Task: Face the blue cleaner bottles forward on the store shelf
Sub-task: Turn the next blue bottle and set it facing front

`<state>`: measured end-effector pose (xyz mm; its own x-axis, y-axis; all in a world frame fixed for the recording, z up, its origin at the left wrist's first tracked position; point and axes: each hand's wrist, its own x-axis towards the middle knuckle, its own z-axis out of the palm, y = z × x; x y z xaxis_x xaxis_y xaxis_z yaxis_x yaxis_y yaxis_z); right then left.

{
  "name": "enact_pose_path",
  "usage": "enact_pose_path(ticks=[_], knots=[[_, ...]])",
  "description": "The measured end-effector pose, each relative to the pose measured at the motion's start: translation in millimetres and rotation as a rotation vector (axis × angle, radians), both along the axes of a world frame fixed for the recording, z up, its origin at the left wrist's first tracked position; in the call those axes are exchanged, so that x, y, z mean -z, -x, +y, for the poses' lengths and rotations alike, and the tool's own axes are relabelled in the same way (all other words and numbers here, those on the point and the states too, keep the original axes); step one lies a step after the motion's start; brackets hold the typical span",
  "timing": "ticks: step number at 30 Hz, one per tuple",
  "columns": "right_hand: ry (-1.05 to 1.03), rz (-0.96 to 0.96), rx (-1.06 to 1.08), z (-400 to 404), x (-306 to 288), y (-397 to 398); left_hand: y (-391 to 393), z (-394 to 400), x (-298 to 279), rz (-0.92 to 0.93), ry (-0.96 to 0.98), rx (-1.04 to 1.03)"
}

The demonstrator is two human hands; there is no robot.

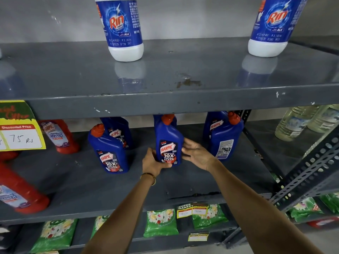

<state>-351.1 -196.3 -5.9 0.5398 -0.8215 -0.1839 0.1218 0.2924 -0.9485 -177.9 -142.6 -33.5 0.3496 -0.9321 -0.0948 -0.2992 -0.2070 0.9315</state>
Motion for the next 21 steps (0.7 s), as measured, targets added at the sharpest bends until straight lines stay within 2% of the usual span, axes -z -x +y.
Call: enact_pose_path(ticks=[11, 21], knots=[[0.012, 0.132, 0.093, 3.1, 12.7, -4.4, 5.7, 6.8, 20.1, -0.018, -0.028, -0.071], [-0.054, 0.269, 0.458, 34.5, 27.7, 22.5, 13.3, 43.1, 31.0, -0.008, 0.021, -0.185]])
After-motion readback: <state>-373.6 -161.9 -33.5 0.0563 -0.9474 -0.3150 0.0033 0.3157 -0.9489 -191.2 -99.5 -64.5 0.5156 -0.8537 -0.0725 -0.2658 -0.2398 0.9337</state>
